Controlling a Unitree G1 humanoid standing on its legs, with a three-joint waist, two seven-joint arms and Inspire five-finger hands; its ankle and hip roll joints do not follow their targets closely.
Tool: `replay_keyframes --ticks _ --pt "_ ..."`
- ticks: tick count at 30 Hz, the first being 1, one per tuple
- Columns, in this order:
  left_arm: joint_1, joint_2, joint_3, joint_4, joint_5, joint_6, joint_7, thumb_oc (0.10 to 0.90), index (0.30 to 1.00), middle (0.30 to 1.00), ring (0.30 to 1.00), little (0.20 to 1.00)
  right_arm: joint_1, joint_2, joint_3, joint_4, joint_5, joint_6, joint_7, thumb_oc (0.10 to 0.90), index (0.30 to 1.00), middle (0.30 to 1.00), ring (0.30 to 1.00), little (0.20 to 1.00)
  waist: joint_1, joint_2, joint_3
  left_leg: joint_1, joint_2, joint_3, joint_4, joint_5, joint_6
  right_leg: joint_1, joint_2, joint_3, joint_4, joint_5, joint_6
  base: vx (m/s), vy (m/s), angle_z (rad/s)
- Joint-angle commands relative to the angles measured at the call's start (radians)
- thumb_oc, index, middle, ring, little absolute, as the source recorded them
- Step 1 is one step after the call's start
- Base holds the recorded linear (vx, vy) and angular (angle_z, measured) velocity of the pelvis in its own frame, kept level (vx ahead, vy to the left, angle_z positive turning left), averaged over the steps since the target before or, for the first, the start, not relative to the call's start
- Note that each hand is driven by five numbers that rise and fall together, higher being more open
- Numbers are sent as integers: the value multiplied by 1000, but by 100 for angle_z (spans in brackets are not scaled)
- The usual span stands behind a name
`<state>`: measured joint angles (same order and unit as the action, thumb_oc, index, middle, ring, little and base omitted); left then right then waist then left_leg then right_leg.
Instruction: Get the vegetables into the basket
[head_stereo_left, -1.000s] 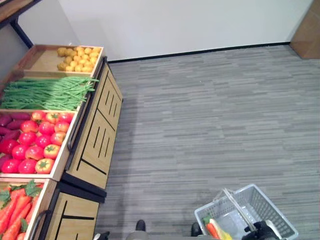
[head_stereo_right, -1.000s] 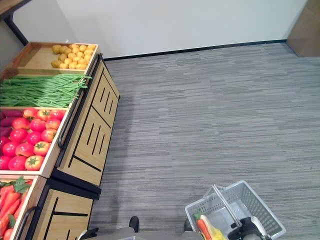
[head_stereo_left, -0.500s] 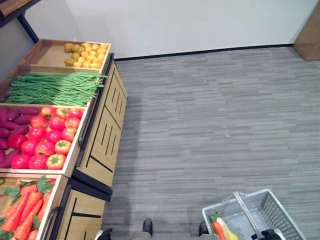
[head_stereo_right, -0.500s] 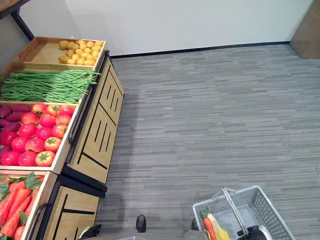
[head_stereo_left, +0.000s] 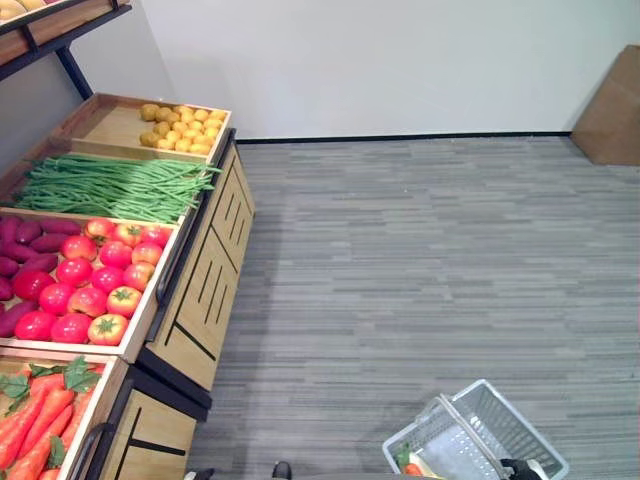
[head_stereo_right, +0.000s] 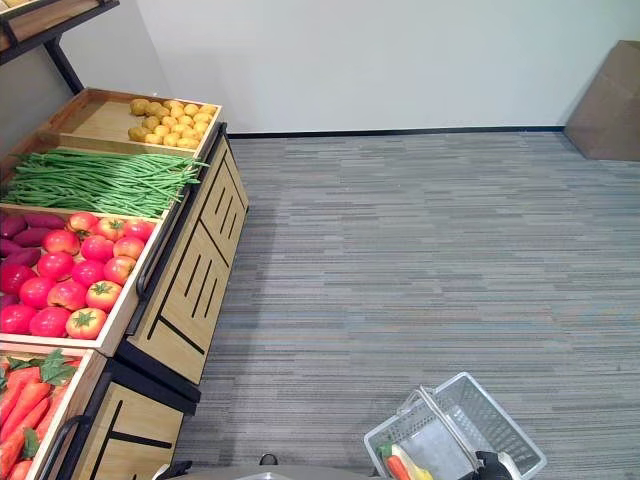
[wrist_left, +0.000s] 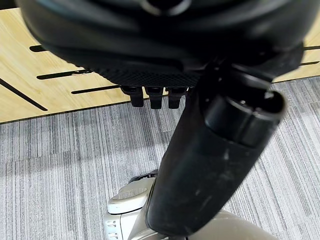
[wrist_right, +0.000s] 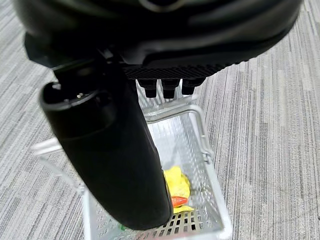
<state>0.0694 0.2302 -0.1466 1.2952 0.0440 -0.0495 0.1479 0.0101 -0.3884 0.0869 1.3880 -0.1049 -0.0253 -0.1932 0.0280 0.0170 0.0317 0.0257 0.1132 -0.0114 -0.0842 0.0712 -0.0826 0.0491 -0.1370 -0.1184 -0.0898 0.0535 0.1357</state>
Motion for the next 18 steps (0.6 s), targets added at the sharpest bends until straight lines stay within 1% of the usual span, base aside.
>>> replay_keyframes --ticks 1,4,9,12,16,17,18 --pt "-41 37 32 44 26 -19 5 900 1000 1000 1000 1000 -21 -36 8 49 -23 6 -30 900 1000 1000 1000 1000 10 -73 7 -25 -21 -33 -3 -17 7 -36 -35 -22 3 51 23 0 0 0" --pt "-36 39 29 43 29 -19 5 900 1000 1000 1000 1000 -29 -59 0 59 -37 12 -36 900 1000 1000 1000 1000 12 -73 4 -24 -22 -31 -3 -19 7 -36 -37 -21 3 51 26 0 0 0" --pt "-33 35 30 44 26 -17 8 900 1000 1000 1000 1000 -39 -58 1 44 -36 10 -45 900 1000 1000 1000 1000 11 -76 3 -25 -21 -30 -3 -18 6 -37 -35 -19 3 53 26 0 0 0" --pt "-34 33 33 44 22 -17 10 900 1000 1000 1000 1000 -36 -37 18 26 -29 5 -35 900 1000 1000 1000 1000 12 -80 2 -24 -19 -30 -3 -17 6 -35 -34 -19 3 53 24 0 0 0" --pt "-38 30 39 49 15 -18 7 900 1000 1000 1000 1000 -23 21 55 3 -1 -16 4 900 1000 1000 1000 1000 14 -85 1 -22 -16 -34 -3 -15 4 -30 -30 -22 3 50 20 0 0 0" --pt "-40 27 42 54 13 -20 6 900 1000 1000 1000 1000 -15 48 64 5 16 -20 23 900 1000 1000 1000 1000 14 -86 -1 -21 -15 -35 -3 -15 4 -28 -30 -24 3 49 19 0 0 0" --pt "-40 27 42 54 13 -20 6 900 1000 1000 1000 1000 -15 48 64 5 16 -20 23 900 1000 1000 1000 1000 14 -87 -1 -21 -15 -35 -3 -15 4 -28 -30 -24 3 49 19 0 0 0"
